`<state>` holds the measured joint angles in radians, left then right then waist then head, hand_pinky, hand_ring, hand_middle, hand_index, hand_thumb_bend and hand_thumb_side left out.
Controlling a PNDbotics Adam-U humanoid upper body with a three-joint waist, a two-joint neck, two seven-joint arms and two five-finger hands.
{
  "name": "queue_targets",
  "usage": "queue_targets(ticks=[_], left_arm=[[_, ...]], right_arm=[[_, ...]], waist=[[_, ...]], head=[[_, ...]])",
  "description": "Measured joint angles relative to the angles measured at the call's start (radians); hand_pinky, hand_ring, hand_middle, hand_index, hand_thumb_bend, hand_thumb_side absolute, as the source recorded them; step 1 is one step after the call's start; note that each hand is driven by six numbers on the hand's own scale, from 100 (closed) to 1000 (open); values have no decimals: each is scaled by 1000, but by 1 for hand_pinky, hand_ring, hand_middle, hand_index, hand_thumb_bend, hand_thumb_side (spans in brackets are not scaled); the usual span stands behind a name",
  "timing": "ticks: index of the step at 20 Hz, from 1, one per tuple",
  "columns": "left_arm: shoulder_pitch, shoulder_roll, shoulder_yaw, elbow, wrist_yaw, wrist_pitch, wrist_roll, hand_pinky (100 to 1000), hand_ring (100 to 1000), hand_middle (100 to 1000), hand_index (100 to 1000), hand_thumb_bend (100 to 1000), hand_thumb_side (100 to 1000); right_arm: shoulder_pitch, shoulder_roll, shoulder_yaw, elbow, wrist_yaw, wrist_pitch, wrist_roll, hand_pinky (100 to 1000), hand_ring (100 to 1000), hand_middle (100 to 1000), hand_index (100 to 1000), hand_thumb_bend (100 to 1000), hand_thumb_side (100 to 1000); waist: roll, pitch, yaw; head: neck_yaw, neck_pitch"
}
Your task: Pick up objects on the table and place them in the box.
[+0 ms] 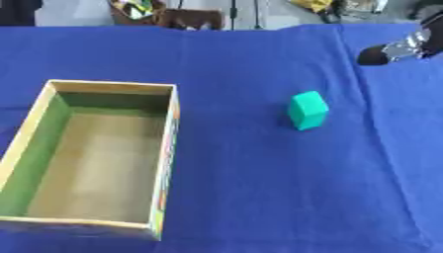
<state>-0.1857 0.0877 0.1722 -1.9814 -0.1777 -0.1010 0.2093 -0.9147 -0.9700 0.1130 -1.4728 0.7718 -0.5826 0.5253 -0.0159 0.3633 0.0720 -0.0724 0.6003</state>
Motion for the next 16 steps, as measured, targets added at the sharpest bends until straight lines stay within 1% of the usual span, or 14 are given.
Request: queue_targets(ticks=[2,3,5,7,12,16], left_arm=[[2,0,-3,0,0,1,-2,100,365,446,489,100,887],[3,0,-3,0,0,1,-3,100,365,446,489,100,887],[6,0,-3,0,1,1,-4,100,365,446,489,100,888],[9,0,-3,0,1,1,-7,100,365,446,489,100,888],[9,0,-9,0,2,0,-11,100,365,446,489,100,887],[9,0,-9,0,2,0,-14,100,366,446,490,100,887]], right_arm=[[-45,32,23,60,17,-8,39,878,981,932,1000,617,952],[-64,48,34,89,23,0,46,880,984,938,1000,606,918],[-100,80,53,141,37,15,61,877,975,928,1000,580,887],[-128,109,66,183,53,24,70,876,971,925,1000,578,857],[-162,172,92,263,66,39,86,879,956,927,1000,548,787],[-169,204,117,295,57,59,106,884,958,924,1000,533,752]], waist=[[1,-3,2],[1,-3,3],[1,-4,4],[1,-4,6],[2,-5,13],[2,-5,17]], head=[[-2,0],[-3,0],[-6,0],[-9,0],[-13,-3],[-17,-5]])
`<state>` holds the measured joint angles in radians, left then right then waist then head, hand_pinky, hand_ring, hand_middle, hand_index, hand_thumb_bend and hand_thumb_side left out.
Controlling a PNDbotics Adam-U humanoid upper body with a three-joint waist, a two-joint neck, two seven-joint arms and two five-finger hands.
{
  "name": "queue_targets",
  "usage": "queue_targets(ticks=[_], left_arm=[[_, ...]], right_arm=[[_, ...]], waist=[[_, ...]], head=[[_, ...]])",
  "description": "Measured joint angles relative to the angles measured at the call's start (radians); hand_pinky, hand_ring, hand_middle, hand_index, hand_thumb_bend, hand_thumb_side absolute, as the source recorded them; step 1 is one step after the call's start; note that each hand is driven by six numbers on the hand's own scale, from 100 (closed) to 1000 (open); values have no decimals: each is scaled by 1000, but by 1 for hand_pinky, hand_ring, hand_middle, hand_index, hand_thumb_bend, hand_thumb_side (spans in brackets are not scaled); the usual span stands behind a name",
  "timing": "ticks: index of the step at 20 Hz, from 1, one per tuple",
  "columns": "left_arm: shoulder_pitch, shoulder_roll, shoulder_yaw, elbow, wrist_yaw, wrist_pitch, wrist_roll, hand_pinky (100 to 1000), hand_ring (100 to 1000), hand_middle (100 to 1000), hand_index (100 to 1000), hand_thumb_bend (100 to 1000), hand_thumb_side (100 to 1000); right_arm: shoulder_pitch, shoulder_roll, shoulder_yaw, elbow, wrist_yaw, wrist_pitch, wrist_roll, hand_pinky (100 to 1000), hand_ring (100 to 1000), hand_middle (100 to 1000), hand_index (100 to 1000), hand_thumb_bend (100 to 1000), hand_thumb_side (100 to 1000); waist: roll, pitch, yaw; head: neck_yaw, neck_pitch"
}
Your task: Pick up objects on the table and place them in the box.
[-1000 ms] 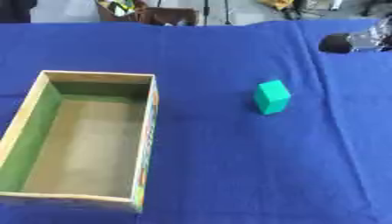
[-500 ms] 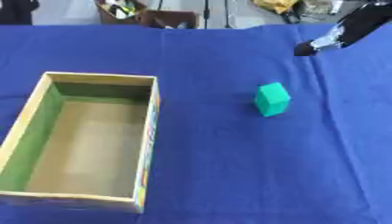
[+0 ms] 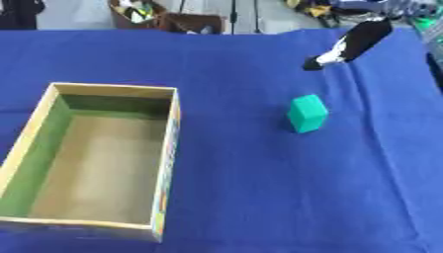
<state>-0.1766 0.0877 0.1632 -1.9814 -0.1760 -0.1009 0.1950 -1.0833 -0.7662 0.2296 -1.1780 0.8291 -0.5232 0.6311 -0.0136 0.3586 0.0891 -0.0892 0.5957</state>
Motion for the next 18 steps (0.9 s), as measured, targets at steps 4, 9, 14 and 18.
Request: queue_targets(ticks=[4,9,14,18], left_arm=[[0,0,0,0,0,0,-2,100,366,447,490,100,888],[-1,0,0,0,0,0,-5,100,367,447,490,100,888],[-1,0,0,0,0,0,-6,100,367,448,491,100,890],[-2,0,0,0,0,1,-7,100,368,448,491,100,891]], right_arm=[[1,6,21,4,-30,32,32,887,958,923,1000,540,731],[28,-3,50,-19,-71,61,61,883,953,918,1000,533,710],[61,-37,80,-70,-92,66,66,887,949,901,1000,513,703],[107,-70,99,-126,-127,65,65,886,946,896,1000,510,719]], waist=[[-1,0,2],[-2,0,2],[-2,0,2],[-5,2,1]], head=[[0,-7],[0,-9],[0,-13],[3,-16]])
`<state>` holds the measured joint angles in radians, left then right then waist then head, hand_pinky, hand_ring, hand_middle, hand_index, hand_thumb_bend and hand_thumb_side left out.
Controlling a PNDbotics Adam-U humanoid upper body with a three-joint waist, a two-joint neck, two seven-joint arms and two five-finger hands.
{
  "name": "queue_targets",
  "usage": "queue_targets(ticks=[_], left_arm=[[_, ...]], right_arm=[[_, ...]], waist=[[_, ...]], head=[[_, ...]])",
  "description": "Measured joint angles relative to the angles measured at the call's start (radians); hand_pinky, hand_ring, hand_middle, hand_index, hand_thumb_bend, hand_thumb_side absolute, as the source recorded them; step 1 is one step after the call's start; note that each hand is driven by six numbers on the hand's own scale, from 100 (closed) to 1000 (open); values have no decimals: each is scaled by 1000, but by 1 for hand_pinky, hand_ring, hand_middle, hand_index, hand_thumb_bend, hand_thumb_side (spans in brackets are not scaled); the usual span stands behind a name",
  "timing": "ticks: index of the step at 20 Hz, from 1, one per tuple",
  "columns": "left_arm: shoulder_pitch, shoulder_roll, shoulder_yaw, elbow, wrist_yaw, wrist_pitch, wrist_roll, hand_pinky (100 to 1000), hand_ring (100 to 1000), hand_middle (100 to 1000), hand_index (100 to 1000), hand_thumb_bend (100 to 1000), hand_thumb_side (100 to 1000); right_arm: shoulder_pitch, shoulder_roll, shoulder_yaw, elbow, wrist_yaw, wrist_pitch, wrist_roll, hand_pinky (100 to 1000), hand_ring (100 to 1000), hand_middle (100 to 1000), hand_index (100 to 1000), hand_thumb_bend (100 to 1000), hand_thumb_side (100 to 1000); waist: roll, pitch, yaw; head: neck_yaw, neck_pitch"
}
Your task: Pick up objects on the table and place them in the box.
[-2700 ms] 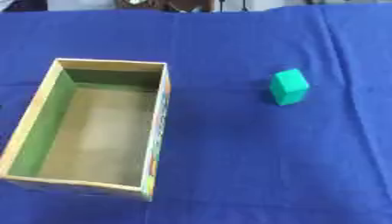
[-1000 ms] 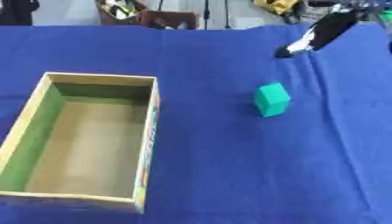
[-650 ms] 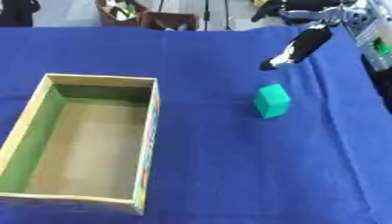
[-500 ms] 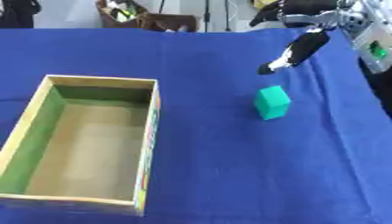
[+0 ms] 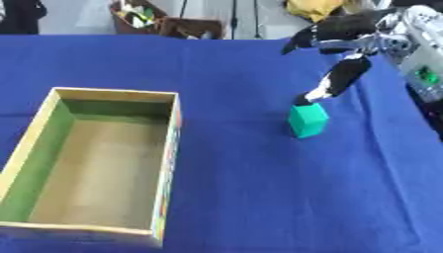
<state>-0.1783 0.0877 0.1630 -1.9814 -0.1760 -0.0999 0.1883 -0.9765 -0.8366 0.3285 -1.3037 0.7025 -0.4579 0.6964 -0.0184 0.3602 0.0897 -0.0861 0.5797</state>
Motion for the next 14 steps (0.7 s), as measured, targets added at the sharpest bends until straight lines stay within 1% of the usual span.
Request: queue_targets(ticks=[5,8,11,14], left_arm=[[-4,0,0,0,0,1,-1,100,368,449,491,100,892],[-7,0,0,0,0,1,-1,100,368,449,491,100,892],[-7,0,0,0,0,1,-2,100,368,449,491,100,892],[-7,0,0,0,0,1,-4,100,369,449,491,100,892]], right_arm=[[68,-60,-1,-93,-55,8,8,885,946,898,1000,509,709],[117,-98,-2,-159,-74,12,12,879,946,897,996,501,705],[155,-118,-7,-220,-76,17,17,877,945,896,995,493,699],[168,-121,-8,-246,-71,22,22,875,945,897,997,471,690]], waist=[[-1,4,-3],[0,6,-4],[1,9,-4],[4,9,-3]], head=[[6,0],[7,-1],[9,-1],[9,-1]])
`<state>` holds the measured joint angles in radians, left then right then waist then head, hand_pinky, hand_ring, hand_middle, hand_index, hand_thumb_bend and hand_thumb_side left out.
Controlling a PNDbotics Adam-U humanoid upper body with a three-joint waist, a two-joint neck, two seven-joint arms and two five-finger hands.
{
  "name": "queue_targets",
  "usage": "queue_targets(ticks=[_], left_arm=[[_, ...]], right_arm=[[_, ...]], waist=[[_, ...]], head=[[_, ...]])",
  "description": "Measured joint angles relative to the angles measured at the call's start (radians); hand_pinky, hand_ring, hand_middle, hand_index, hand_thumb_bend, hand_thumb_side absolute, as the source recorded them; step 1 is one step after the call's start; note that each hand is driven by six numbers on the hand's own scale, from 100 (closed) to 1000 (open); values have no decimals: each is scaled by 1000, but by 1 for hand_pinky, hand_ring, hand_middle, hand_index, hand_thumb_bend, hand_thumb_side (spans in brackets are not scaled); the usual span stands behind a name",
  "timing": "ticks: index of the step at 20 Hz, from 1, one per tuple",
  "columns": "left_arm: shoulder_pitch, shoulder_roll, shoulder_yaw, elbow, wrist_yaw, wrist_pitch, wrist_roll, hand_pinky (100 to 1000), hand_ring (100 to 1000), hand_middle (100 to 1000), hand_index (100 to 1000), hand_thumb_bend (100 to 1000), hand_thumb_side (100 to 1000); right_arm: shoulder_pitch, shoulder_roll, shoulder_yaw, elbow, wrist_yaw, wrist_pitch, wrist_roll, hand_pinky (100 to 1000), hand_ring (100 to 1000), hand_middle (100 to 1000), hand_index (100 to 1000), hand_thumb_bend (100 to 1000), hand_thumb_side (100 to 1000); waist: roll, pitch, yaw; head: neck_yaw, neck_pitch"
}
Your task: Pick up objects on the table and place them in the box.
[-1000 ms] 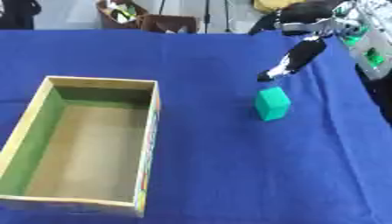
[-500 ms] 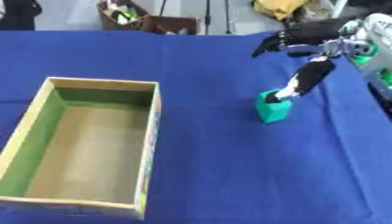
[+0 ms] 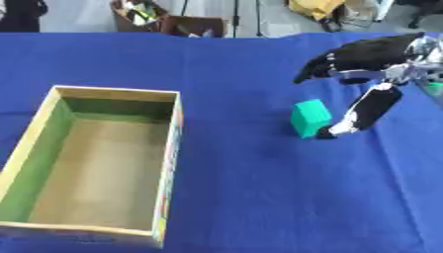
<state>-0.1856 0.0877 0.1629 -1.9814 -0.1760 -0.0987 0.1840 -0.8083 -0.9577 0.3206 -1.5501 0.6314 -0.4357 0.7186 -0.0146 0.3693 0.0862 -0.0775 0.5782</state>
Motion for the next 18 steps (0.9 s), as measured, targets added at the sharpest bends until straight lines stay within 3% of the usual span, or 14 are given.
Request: queue_targets(ticks=[11,18], left_arm=[[0,-1,0,0,0,-2,-4,100,369,450,491,100,896],[0,-1,0,0,0,0,-6,100,370,451,491,100,897]], right_arm=[[-8,26,-5,33,69,-2,-2,870,940,891,991,445,711],[-16,43,-8,103,118,-13,-13,869,938,888,988,448,695]], waist=[[6,4,0],[6,9,-1]], head=[[-1,-1],[-3,-6]])
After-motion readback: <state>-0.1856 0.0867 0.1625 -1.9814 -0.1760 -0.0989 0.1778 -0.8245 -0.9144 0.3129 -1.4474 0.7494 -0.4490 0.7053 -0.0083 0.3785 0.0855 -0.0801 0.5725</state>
